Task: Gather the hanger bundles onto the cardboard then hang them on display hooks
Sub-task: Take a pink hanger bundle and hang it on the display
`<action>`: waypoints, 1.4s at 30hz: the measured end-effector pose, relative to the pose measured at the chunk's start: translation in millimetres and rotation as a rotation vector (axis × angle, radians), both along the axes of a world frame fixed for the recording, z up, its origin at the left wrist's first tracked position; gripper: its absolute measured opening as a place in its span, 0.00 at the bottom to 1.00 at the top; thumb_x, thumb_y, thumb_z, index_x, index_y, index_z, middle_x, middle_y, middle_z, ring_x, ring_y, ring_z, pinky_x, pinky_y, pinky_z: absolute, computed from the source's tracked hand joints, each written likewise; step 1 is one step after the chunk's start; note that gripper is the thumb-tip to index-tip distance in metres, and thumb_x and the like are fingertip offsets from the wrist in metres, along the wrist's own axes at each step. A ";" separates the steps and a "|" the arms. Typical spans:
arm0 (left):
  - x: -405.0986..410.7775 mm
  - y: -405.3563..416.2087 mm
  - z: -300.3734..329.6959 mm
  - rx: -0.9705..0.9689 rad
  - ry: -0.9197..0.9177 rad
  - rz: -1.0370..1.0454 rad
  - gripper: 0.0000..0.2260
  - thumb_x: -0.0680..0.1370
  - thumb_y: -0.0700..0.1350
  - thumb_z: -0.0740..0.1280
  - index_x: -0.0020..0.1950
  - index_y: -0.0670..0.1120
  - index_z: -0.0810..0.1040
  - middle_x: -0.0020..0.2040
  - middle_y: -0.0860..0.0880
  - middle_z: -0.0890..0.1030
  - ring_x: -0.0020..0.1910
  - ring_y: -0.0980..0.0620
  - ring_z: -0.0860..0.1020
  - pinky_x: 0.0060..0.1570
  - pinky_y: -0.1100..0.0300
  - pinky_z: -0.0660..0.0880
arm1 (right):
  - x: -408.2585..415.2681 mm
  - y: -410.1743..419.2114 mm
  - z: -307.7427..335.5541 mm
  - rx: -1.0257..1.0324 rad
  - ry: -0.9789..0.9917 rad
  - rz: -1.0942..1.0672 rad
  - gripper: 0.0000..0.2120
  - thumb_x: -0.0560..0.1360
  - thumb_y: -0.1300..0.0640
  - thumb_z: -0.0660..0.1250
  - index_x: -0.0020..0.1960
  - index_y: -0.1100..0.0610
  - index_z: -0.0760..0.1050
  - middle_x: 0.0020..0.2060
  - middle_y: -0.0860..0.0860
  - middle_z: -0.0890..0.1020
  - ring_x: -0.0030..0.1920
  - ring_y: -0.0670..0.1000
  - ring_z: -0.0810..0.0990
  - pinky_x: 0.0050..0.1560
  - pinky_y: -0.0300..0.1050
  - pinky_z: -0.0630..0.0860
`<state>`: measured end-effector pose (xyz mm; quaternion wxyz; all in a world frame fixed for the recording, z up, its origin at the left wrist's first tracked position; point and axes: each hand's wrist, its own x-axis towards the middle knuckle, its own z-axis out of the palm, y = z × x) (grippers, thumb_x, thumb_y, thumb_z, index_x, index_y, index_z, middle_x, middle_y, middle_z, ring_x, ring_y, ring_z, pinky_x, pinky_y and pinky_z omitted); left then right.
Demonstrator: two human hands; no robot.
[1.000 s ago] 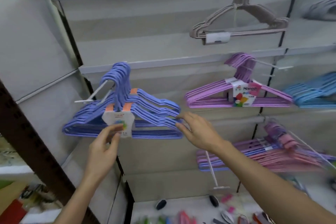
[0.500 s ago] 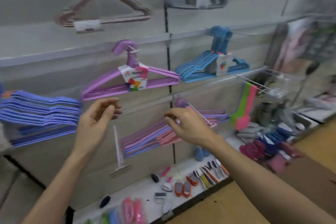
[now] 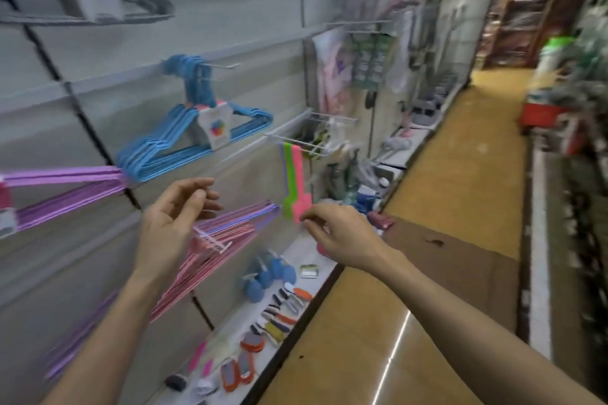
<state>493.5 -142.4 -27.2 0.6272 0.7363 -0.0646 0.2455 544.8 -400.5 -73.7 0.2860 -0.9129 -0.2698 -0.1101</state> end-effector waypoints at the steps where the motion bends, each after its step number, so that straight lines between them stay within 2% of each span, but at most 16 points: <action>1: 12.8 -12.4 -1.6 -0.001 0.007 -0.033 0.11 0.82 0.35 0.60 0.54 0.47 0.80 0.42 0.51 0.83 0.42 0.51 0.82 0.47 0.61 0.80 | 3.7 -14.8 -2.3 0.004 0.012 -0.032 0.11 0.80 0.50 0.60 0.55 0.50 0.79 0.48 0.48 0.85 0.48 0.53 0.82 0.43 0.57 0.78; 8: 108.6 -92.2 -14.2 -0.022 0.051 -0.234 0.13 0.83 0.37 0.61 0.53 0.51 0.82 0.44 0.50 0.84 0.46 0.46 0.82 0.49 0.59 0.80 | 42.3 -106.8 -21.1 -0.024 0.119 -0.269 0.09 0.81 0.52 0.61 0.56 0.50 0.80 0.51 0.46 0.85 0.51 0.48 0.81 0.48 0.51 0.78; 12: 175.0 -135.1 -27.0 -0.043 0.077 -0.311 0.11 0.83 0.36 0.60 0.55 0.45 0.81 0.46 0.45 0.83 0.46 0.46 0.81 0.50 0.56 0.80 | 83.6 -153.6 -36.6 -0.025 0.166 -0.393 0.09 0.81 0.51 0.62 0.57 0.47 0.80 0.51 0.43 0.84 0.49 0.46 0.81 0.45 0.47 0.77; 16: 247.5 -180.9 -39.4 -0.063 0.090 -0.376 0.11 0.83 0.34 0.59 0.55 0.44 0.80 0.44 0.44 0.82 0.44 0.45 0.80 0.48 0.54 0.80 | 129.9 -189.5 -38.9 -0.037 0.234 -0.475 0.10 0.81 0.53 0.62 0.59 0.46 0.80 0.52 0.37 0.82 0.49 0.41 0.80 0.48 0.46 0.78; 19: 297.2 -215.9 -45.8 -0.054 0.101 -0.443 0.11 0.83 0.35 0.60 0.54 0.45 0.80 0.43 0.45 0.82 0.42 0.45 0.80 0.47 0.54 0.80 | 164.2 -214.5 -45.1 -0.068 0.259 -0.552 0.10 0.81 0.52 0.62 0.60 0.46 0.78 0.51 0.43 0.84 0.49 0.47 0.82 0.49 0.50 0.79; 21: 323.8 -236.3 -48.3 -0.038 0.126 -0.485 0.10 0.83 0.35 0.60 0.55 0.45 0.80 0.43 0.47 0.83 0.42 0.47 0.81 0.46 0.53 0.79 | 182.2 -228.9 -49.5 -0.051 0.272 -0.587 0.12 0.82 0.52 0.62 0.62 0.46 0.78 0.51 0.44 0.84 0.50 0.47 0.82 0.50 0.51 0.80; 25: 366.5 -274.9 -49.1 -0.025 0.147 -0.560 0.10 0.83 0.35 0.60 0.54 0.45 0.80 0.41 0.52 0.84 0.43 0.50 0.81 0.46 0.58 0.80 | 213.9 -257.7 -61.9 -0.050 0.313 -0.660 0.11 0.82 0.50 0.61 0.60 0.49 0.79 0.53 0.46 0.85 0.52 0.49 0.83 0.51 0.54 0.80; 31: 427.1 -330.2 -58.9 0.025 0.187 -0.624 0.09 0.83 0.36 0.60 0.58 0.41 0.79 0.44 0.49 0.84 0.44 0.51 0.82 0.47 0.58 0.80 | 259.1 -301.5 -83.2 -0.074 0.369 -0.722 0.12 0.82 0.50 0.60 0.60 0.49 0.78 0.53 0.44 0.84 0.47 0.45 0.81 0.47 0.48 0.78; 34: 456.0 -360.4 -70.0 0.042 0.231 -0.637 0.10 0.83 0.37 0.60 0.57 0.44 0.80 0.45 0.48 0.84 0.44 0.51 0.82 0.48 0.60 0.80 | 287.4 -325.0 -102.0 -0.053 0.411 -0.740 0.12 0.82 0.50 0.60 0.61 0.49 0.79 0.54 0.43 0.84 0.41 0.42 0.78 0.46 0.47 0.78; 38: 500.7 -401.9 -105.0 0.059 0.332 -0.612 0.11 0.83 0.37 0.61 0.56 0.48 0.81 0.47 0.46 0.84 0.46 0.48 0.82 0.48 0.57 0.80 | 330.2 -359.1 -142.1 -0.046 0.513 -0.746 0.12 0.82 0.49 0.60 0.61 0.49 0.78 0.53 0.46 0.84 0.49 0.47 0.81 0.51 0.54 0.80; 42: 556.2 -445.3 -143.6 0.091 0.424 -0.534 0.12 0.83 0.38 0.61 0.56 0.50 0.81 0.46 0.49 0.84 0.47 0.48 0.82 0.47 0.56 0.79 | 382.4 -397.4 -188.9 -0.048 0.606 -0.723 0.12 0.81 0.49 0.59 0.60 0.48 0.78 0.54 0.47 0.84 0.54 0.51 0.82 0.54 0.55 0.79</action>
